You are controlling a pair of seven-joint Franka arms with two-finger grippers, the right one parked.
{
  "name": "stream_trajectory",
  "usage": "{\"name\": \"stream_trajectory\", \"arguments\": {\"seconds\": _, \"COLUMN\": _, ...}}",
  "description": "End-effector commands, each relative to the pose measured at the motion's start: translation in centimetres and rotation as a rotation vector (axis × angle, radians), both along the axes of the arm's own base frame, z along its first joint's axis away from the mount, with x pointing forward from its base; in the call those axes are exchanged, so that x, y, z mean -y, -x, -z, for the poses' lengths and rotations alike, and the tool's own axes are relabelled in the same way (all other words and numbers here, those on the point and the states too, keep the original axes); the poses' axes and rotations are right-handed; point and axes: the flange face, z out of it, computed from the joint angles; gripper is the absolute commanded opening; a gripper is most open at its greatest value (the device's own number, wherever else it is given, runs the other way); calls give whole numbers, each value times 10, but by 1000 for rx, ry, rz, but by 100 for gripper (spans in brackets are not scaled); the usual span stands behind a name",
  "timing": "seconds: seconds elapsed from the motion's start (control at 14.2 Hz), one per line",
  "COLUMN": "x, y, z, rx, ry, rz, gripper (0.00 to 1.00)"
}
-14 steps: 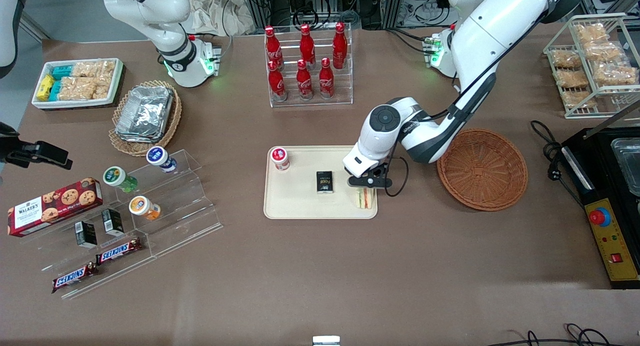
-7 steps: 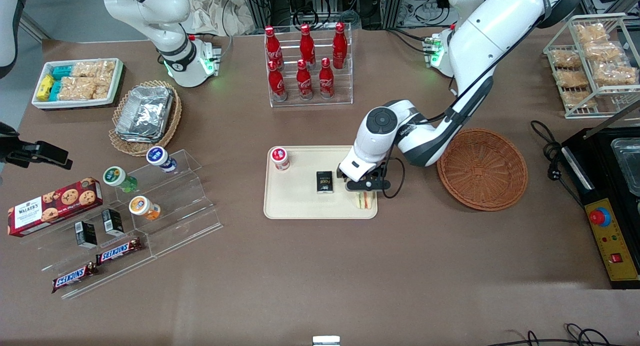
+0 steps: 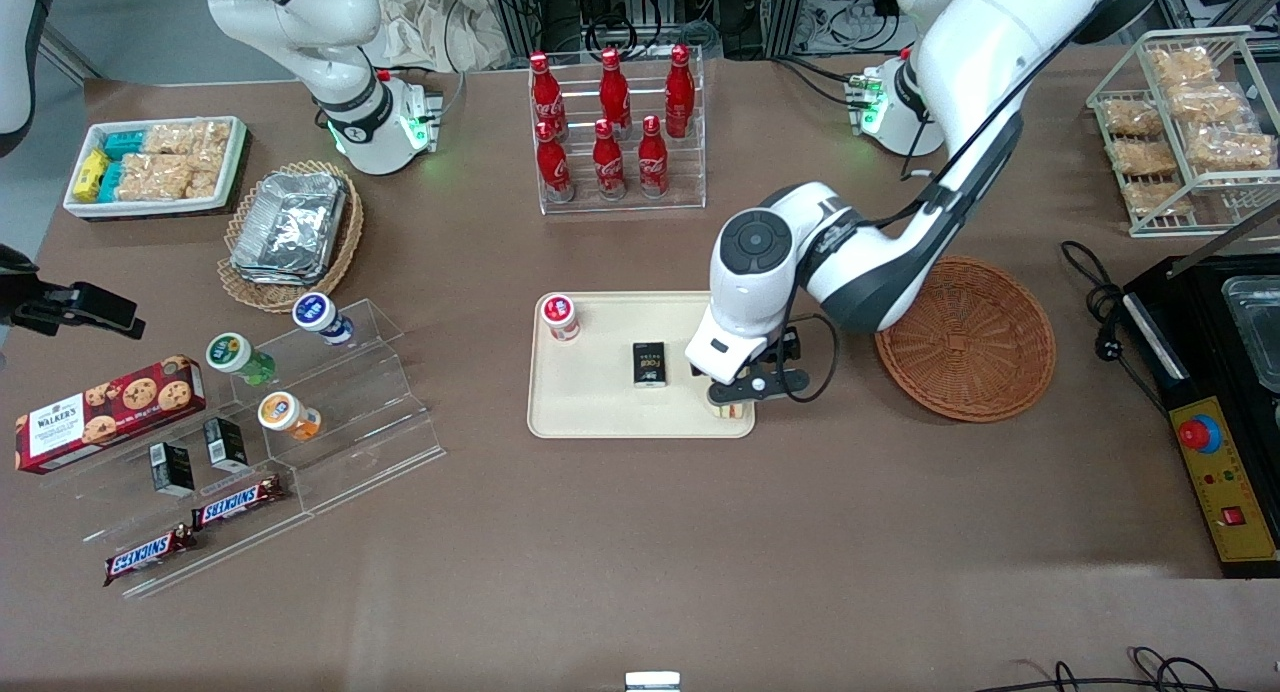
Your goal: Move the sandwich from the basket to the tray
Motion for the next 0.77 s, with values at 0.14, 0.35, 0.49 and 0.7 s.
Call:
{"name": "stream_trajectory", "arguments": {"seconds": 0.14, "x": -76, "y": -4, "z": -128, "rx": -1, "ry": 75, "rz": -5, "gripper": 98}}
{"name": "stream_trajectory", "arguments": {"seconds": 0.35, "x": -141, "y": 7, "z": -188, "rx": -35, "ry": 101, "rz": 62, "gripper": 99}}
{"name": "stream_trajectory", "arguments": {"seconds": 0.49, "x": -179, "y": 15, "z": -211, "rx": -30, "ry": 86, "rz": 112, "gripper": 99}}
{"name": "stream_trajectory", "arguments": {"seconds": 0.7, "x": -231, "y": 25, "z": -225, "rx": -24, "ry": 108, "rz": 210, "gripper": 99}}
